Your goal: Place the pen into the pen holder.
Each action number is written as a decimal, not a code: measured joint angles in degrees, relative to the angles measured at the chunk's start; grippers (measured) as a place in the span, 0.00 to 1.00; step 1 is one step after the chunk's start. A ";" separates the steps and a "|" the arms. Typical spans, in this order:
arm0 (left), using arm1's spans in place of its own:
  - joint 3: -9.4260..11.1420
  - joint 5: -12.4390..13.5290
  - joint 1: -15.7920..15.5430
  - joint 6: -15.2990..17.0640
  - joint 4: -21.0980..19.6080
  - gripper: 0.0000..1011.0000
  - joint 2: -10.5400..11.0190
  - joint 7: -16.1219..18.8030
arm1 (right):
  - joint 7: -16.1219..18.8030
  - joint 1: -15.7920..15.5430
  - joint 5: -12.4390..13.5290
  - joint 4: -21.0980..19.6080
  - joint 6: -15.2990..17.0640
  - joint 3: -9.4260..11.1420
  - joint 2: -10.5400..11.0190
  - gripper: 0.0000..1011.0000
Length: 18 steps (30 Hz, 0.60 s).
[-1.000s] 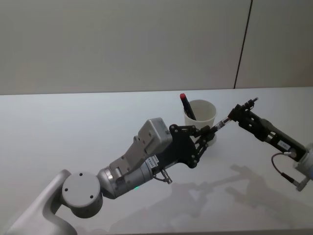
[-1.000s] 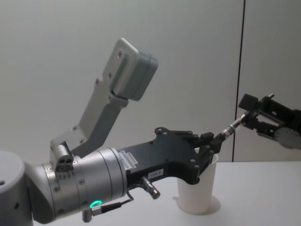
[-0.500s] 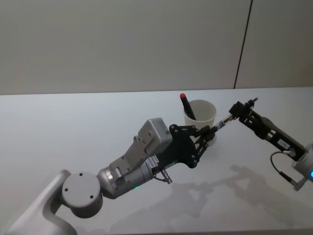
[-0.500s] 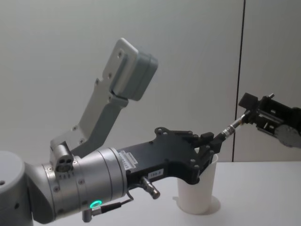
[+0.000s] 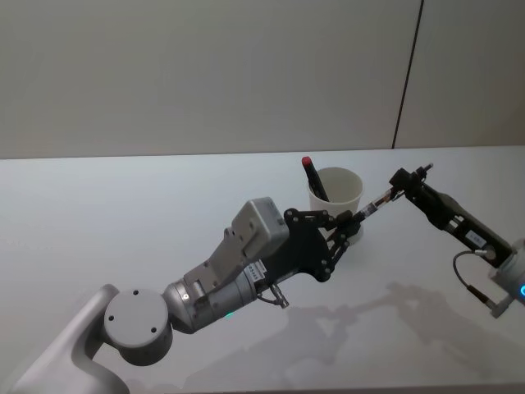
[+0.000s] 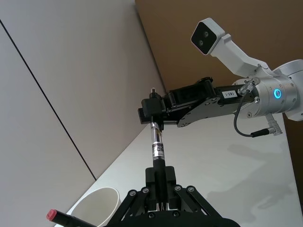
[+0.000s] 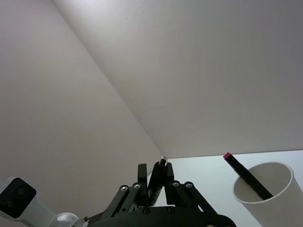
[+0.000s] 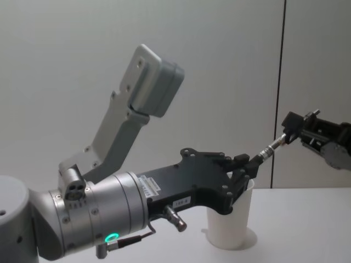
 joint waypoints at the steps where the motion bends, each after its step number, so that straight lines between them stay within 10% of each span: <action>1: 0.00 0.00 0.00 0.00 0.00 0.13 0.00 0.00 | -0.01 0.01 0.02 0.01 -0.02 -0.02 0.01 0.20; 9: 0.00 0.01 0.00 0.01 0.00 0.13 0.00 0.02 | -0.15 0.25 0.17 0.25 -0.37 -0.33 0.15 0.15; 18: 0.00 0.00 0.00 -0.01 0.00 0.38 0.00 0.00 | -0.52 0.48 0.24 0.52 -0.78 -0.62 0.32 0.15</action>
